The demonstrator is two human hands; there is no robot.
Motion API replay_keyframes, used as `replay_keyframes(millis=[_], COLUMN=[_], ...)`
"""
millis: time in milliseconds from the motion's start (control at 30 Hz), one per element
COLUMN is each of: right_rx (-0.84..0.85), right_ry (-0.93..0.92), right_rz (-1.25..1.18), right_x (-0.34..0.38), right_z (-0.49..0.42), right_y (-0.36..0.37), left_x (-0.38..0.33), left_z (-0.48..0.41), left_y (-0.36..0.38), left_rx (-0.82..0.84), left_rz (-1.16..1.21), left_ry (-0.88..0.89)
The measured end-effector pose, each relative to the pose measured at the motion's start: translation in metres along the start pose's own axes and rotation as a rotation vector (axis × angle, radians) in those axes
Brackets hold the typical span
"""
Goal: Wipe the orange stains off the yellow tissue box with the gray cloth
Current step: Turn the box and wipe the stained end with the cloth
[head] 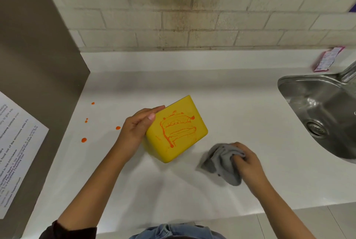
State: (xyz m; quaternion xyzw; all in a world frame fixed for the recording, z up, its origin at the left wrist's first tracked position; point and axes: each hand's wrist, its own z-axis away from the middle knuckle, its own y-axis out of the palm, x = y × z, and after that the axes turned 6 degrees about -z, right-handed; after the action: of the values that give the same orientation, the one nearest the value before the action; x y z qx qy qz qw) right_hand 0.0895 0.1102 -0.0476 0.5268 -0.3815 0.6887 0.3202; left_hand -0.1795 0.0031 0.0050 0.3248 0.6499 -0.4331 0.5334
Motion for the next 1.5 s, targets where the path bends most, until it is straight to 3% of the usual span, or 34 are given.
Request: replay_keyframes(millis=[167, 400, 667, 900, 1133, 1300, 1500], right_rx=[-0.067, -0.121, 0.12, 0.027, 0.162, 0.085, 0.006], right_ry=[-0.251, -0.593, -0.67, -0.651, -0.838, -0.685, -0.675], right_rz=[-0.309, -0.075, 0.081, 0.008, 0.277, 0.073, 0.117], right_x=[0.068, 0.095, 0.071, 0.066, 0.054, 0.068, 0.071], right_z=[0.005, -0.017, -0.019, -0.033, -0.036, -0.034, -0.036], right_y=[0.012, 0.052, 0.081, 0.089, 0.066, 0.077, 0.095], left_x=[0.001, 0.001, -0.001, 0.002, 0.005, 0.004, 0.002], left_z=[-0.001, -0.004, -0.005, -0.005, -0.009, -0.011, -0.01], left_y=[-0.001, -0.004, -0.004, -0.005, -0.006, -0.008, -0.007], left_rx=[-0.002, 0.006, -0.007, 0.008, -0.01, -0.026, -0.041], left_rz=[0.009, 0.009, 0.031, 0.04, 0.039, 0.044, 0.045], left_ry=[0.001, -0.01, -0.019, -0.016, -0.025, -0.035, -0.036])
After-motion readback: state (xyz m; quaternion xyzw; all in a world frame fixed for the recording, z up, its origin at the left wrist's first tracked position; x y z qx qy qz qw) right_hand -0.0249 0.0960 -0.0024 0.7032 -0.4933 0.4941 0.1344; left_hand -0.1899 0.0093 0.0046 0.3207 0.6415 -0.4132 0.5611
